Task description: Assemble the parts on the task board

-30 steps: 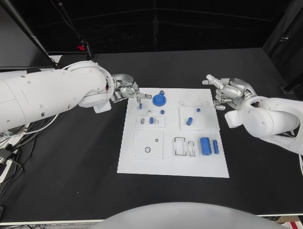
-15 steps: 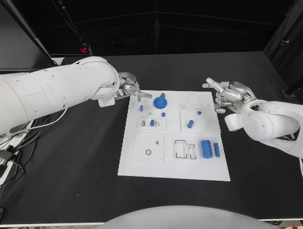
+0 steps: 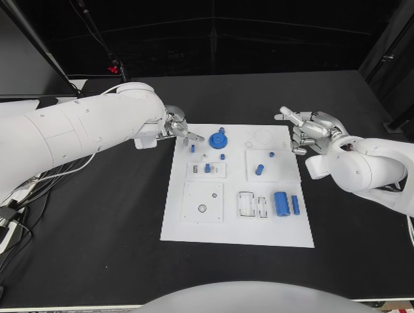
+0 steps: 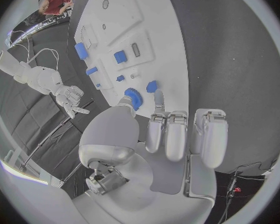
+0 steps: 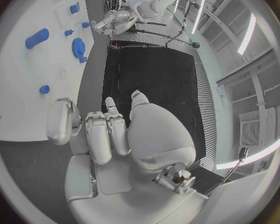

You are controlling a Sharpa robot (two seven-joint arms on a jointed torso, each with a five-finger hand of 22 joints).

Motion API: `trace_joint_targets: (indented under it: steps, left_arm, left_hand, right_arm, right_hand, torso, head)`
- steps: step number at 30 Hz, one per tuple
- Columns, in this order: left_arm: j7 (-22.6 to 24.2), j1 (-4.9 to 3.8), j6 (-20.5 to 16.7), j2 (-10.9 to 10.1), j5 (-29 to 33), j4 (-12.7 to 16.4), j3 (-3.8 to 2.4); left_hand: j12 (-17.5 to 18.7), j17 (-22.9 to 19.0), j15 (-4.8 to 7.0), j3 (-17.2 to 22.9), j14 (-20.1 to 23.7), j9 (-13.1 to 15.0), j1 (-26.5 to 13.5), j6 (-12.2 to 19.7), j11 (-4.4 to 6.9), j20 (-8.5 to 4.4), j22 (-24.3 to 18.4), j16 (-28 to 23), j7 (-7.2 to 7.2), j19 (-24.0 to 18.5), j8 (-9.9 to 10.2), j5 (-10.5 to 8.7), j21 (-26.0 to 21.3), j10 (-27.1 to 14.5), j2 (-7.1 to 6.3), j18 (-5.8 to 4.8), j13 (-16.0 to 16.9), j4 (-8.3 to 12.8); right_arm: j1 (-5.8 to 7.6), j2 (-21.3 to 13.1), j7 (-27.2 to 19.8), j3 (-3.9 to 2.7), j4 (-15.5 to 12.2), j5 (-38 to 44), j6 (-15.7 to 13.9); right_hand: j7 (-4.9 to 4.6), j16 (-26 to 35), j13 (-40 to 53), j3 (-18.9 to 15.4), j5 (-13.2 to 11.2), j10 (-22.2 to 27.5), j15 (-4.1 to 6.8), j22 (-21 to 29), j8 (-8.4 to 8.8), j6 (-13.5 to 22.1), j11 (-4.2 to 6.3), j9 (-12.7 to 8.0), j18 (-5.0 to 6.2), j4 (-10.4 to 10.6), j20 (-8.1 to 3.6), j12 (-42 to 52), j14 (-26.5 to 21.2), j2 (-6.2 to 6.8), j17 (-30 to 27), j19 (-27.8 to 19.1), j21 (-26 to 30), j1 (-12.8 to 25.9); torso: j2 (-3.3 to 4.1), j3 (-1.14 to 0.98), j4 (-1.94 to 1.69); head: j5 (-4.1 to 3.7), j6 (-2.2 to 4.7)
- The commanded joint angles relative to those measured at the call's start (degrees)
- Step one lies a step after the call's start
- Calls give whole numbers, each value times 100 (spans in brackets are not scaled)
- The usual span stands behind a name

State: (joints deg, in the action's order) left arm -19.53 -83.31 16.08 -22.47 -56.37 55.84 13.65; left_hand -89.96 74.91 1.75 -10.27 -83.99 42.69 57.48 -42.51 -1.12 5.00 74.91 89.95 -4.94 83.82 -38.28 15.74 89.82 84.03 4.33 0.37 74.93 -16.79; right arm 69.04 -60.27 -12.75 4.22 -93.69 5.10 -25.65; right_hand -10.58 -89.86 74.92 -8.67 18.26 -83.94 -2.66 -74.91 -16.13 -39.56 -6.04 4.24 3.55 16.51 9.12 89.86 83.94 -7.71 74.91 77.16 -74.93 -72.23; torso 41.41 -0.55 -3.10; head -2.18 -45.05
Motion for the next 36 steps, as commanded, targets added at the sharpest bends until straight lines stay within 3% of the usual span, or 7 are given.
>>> trace_joint_targets:
  steps: [1, 16, 19, 24, 36]
  left_arm:
    - [-143, 17, 235, 36, -100, -31, -4]
    - [-118, 90, 52, 183, -101, -209, -4]
    - [-100, 97, 102, 210, -101, -258, -5]
    - [-62, 112, 189, 234, -101, -310, -5]
    - [-20, 144, 233, 285, -99, -348, -5]
  left_hand:
    - [-4, 1509, -30, -22, -601, -18, -5, -46, -25, 31, 1509, 5, 14, 618, 42, -9, 18, 597, 62, -37, 1507, 4]
    - [-4, 1509, -24, 24, -601, -102, 266, -157, 3, 27, 1509, 5, 45, 618, 131, 143, 18, 597, 245, -37, 1507, 9]
    - [-4, 1509, -8, 98, -601, -140, 527, -150, 10, 18, 1509, 5, 55, 618, 201, 205, 18, 597, 337, -37, 1507, 18]
    - [-4, 1509, 4, 160, -601, -113, 879, -96, -2, 4, 1509, 5, 42, 618, 200, 226, 18, 597, 372, -37, 1507, 15]
    - [-4, 1509, 27, 31, -601, 47, 709, -249, 33, -11, 1509, 5, 86, 618, 23, 237, 18, 597, 487, -37, 1507, -7]
  right_arm:
    - [7, 4, -26, -2, -6, 4, 49]
    - [7, 13, -17, -2, -9, 4, 50]
    - [7, 11, -14, -2, -7, 4, 47]
    - [7, 10, -12, -2, -8, 4, 44]
    - [7, 16, -3, -2, -6, 4, 40]
  right_hand:
    - [7, -14, 1508, -36, 46, -606, -44, -902, -42, 44, -27, 3, 76, 0, 18, 14, 606, -46, 1509, -20, 34, -42]
    - [7, -14, 1508, -39, 62, -606, -44, -902, -55, 53, -28, 2, 77, -2, 19, 14, 606, -50, 1509, -20, 36, -54]
    - [7, -14, 1508, -39, 62, -606, -44, -902, -55, 53, -28, 2, 77, -2, 19, 14, 606, -50, 1509, -20, 36, -54]
    - [7, -14, 1508, -40, 68, -606, -45, -903, -60, 56, -28, 2, 77, -2, 20, 14, 606, -52, 1509, -21, 37, -58]
    - [7, -14, 1508, -41, 73, -606, -45, -903, -64, 58, -28, 2, 77, -2, 20, 14, 606, -53, 1509, -21, 37, -61]
  torso:
    - [0, -1, -8]
    - [4, -4, -4]
    - [3, -2, -6]
    - [6, -5, -7]
    - [0, -3, -4]
  head:
    - [-11, -9]
    - [7, -32]
    - [4, -40]
    - [2, -51]
    - [-6, -83]
